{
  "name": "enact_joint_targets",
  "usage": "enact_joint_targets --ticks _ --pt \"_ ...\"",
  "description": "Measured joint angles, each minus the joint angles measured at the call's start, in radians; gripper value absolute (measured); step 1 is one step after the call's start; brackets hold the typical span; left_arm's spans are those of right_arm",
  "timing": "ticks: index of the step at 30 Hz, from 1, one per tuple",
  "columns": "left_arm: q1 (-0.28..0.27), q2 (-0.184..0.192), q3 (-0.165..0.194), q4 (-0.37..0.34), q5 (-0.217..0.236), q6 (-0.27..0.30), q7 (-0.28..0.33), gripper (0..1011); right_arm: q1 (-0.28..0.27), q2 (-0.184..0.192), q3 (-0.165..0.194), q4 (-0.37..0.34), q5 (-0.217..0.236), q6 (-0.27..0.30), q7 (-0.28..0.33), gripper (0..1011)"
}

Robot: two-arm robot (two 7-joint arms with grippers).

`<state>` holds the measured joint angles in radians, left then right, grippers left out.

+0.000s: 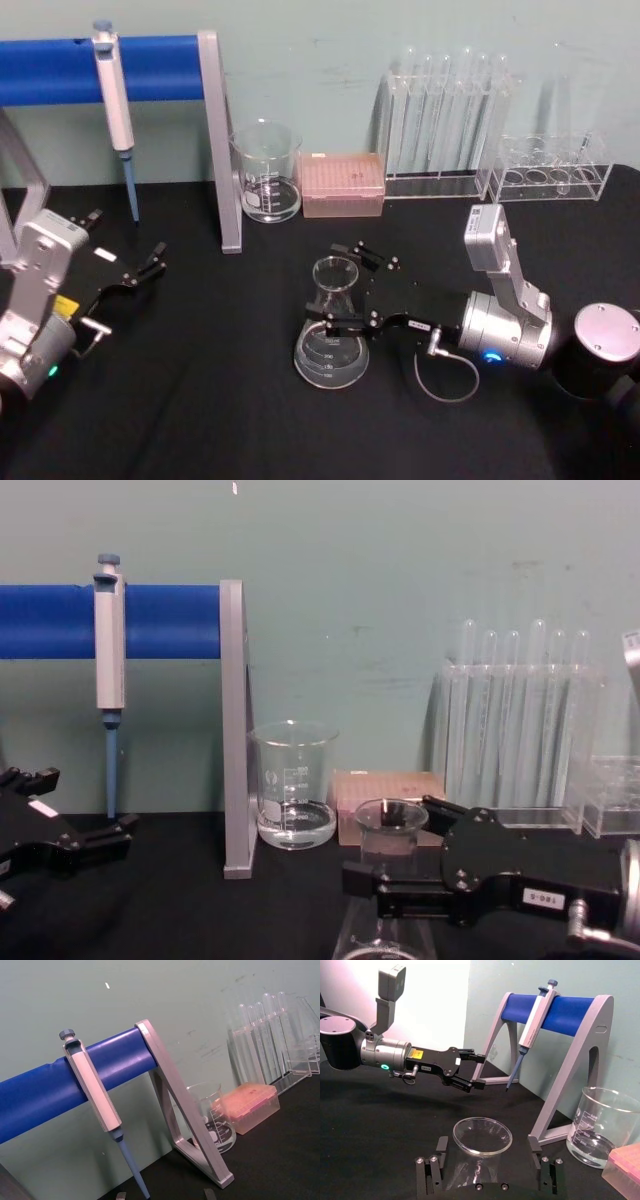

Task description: Grasp the erlenmeyer flask with one hand, shake it three times, then place it back.

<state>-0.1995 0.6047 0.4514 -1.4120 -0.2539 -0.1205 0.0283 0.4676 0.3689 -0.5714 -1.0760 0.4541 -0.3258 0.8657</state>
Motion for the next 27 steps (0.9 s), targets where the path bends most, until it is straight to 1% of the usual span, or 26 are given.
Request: enact_joint_targets --ticks 5,7,11,12,13,15,16,19,27 --pt "0.0 0.0 0.0 0.0 0.0 0.0 0.0 1001 0.0 0.0 0.0 0.0 0.0 0.0 0.0 912" --pt "0.0 0.0 0.0 0.0 0.0 0.0 0.0 1001 0.0 0.0 0.0 0.0 0.0 0.0 0.0 836" --pt "0.0 0.0 0.0 0.0 0.0 0.0 0.0 1001 0.0 0.0 0.0 0.0 0.0 0.0 0.0 733" --pt "0.0 0.0 0.0 0.0 0.0 0.0 0.0 1001 0.0 0.0 0.0 0.0 0.0 0.0 0.0 733" --pt "0.0 0.0 0.0 0.0 0.0 0.0 0.0 1001 0.0 0.0 0.0 0.0 0.0 0.0 0.0 668" --pt "0.0 0.0 0.0 0.0 0.0 0.0 0.0 1001 0.0 0.0 0.0 0.0 0.0 0.0 0.0 626" --pt "0.0 0.0 0.0 0.0 0.0 0.0 0.0 1001 0.0 0.0 0.0 0.0 0.0 0.0 0.0 568" --pt "0.0 0.0 0.0 0.0 0.0 0.0 0.0 1001 0.0 0.0 0.0 0.0 0.0 0.0 0.0 479" --pt "0.0 0.0 0.0 0.0 0.0 0.0 0.0 1001 0.0 0.0 0.0 0.0 0.0 0.0 0.0 470"
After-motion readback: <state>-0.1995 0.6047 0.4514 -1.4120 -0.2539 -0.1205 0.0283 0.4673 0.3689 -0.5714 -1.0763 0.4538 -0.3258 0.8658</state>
